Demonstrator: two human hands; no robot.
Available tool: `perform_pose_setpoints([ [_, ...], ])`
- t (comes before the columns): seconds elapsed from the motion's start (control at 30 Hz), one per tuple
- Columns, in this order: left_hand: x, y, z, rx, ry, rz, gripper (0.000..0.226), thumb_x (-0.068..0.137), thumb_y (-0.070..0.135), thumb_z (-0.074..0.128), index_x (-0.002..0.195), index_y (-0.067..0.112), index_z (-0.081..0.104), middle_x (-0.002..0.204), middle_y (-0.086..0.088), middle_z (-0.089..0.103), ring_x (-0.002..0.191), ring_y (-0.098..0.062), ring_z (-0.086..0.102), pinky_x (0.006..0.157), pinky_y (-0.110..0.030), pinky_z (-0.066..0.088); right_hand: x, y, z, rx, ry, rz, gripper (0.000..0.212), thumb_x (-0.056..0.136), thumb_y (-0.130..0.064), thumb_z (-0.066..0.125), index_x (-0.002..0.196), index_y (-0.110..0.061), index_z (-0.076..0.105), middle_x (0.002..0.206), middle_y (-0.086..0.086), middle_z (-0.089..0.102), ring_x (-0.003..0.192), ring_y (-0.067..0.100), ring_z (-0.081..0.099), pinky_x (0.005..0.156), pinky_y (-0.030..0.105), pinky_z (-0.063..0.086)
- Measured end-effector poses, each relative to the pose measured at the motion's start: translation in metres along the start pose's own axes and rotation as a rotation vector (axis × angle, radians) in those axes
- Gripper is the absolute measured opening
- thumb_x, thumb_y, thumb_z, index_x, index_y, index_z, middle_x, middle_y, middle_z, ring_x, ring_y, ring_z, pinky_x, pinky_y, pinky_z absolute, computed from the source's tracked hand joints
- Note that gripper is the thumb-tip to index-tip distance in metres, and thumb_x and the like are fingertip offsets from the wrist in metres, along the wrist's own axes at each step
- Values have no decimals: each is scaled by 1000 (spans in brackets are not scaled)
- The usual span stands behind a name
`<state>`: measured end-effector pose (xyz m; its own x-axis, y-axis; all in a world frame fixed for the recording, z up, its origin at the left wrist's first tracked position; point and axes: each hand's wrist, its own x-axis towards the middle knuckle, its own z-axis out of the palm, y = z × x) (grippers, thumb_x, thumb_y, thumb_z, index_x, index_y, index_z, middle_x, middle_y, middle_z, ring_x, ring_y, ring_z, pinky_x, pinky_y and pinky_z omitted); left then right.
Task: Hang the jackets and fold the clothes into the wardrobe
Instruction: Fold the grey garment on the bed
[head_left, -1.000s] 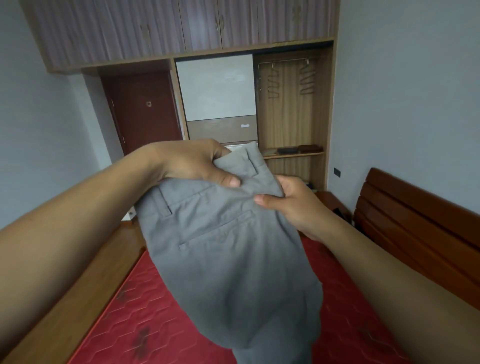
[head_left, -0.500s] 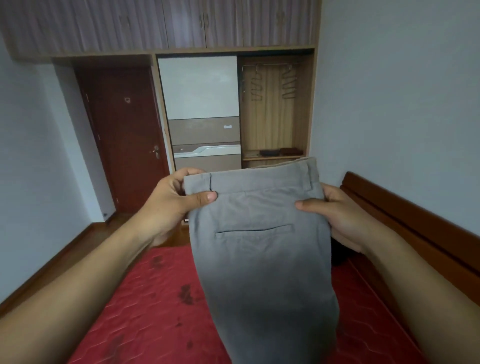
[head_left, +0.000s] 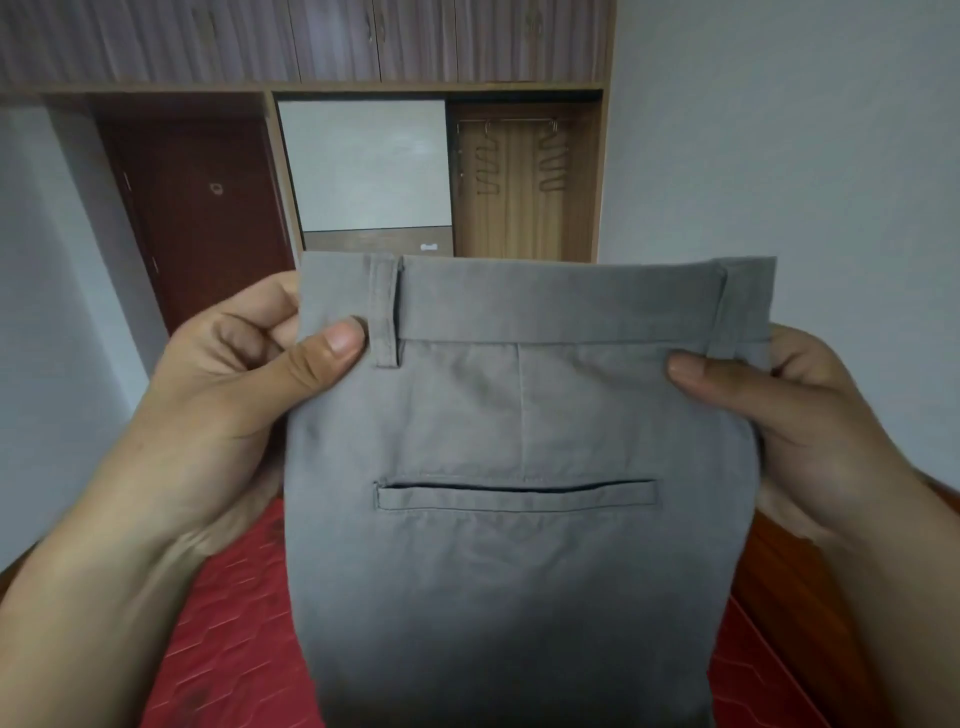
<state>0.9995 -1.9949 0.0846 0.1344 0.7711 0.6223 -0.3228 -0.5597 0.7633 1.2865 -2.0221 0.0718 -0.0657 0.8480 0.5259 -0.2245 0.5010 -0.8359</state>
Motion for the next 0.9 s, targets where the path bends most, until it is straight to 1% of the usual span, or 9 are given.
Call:
perform_pose_setpoints([
  [0.1, 18, -22, 5, 36, 54, -25, 27, 84, 6, 59, 104, 14, 75, 96, -5, 79, 85, -16, 75, 73, -26, 60, 20, 13, -17, -37, 12, 17, 24, 70, -16, 68, 88, -21, 84, 101, 3, 79, 91, 15, 76, 73, 22, 59],
  [0.3, 52, -127, -10, 292, 12, -243, 25, 89, 2, 63, 114, 5, 66, 97, -4, 77, 91, -17, 72, 79, -32, 62, 70, 104, -84, -322, -28, 287, 22, 89, -18, 69, 110, -21, 74, 105, -5, 78, 99, 13, 74, 83, 29, 57],
  [0.37, 53, -173, -22, 484, -41, -296, 19, 90, -5, 65, 107, 3, 65, 91, 1, 75, 88, -12, 70, 78, -28, 59, 80, 153, -110, -485, -74, 358, 16, 94, -23, 70, 108, -28, 73, 104, -11, 77, 97, 8, 73, 78, 21, 57],
  [0.47, 38, -252, -42, 762, -118, -408, 25, 86, -5, 72, 95, 17, 65, 83, 10, 73, 76, -1, 66, 72, -22, 52, 80, 242, -150, -854, -156, 422, 25, 84, -44, 72, 101, -25, 72, 96, -5, 72, 91, 15, 69, 78, 33, 57],
  [0.53, 18, -306, -54, 989, -164, -469, 28, 82, 1, 77, 92, 23, 62, 81, 11, 66, 71, -5, 59, 67, -28, 46, 64, 295, -167, -965, -241, 498, 13, 88, -34, 73, 84, -22, 70, 76, -8, 65, 72, 14, 63, 65, 29, 49],
  [0.6, -8, -353, -64, 1114, -225, -537, 31, 78, 7, 76, 92, 29, 59, 81, 9, 62, 72, -16, 56, 67, -33, 46, 41, 337, -172, -973, -327, 566, 3, 91, -30, 71, 91, -29, 73, 77, -15, 70, 70, 6, 63, 62, 20, 44],
  [0.7, -50, -407, -76, 1151, -302, -669, 23, 76, 16, 70, 95, 25, 60, 78, 8, 60, 75, -25, 59, 72, -40, 50, 6, 387, -174, -906, -379, 697, 21, 95, -29, 63, 111, -35, 74, 86, -23, 75, 78, -4, 67, 72, 19, 51],
  [0.8, -86, -445, -84, 1110, -303, -809, 24, 81, 6, 71, 94, 22, 59, 73, 3, 61, 69, -24, 61, 66, -37, 49, -27, 432, -170, -722, -304, 977, 13, 102, -21, 55, 106, -28, 67, 67, 3, 73, 52, 10, 64, 52, 24, 49],
  [0.9, -109, -475, -91, 989, -234, -936, 31, 83, -7, 60, 91, 24, 57, 69, -1, 61, 55, -14, 59, 55, -36, 53, -49, 465, -163, -559, -147, 1168, 12, 104, -14, 54, 103, -25, 61, 84, 15, 72, 68, 23, 69, 63, 40, 57],
])
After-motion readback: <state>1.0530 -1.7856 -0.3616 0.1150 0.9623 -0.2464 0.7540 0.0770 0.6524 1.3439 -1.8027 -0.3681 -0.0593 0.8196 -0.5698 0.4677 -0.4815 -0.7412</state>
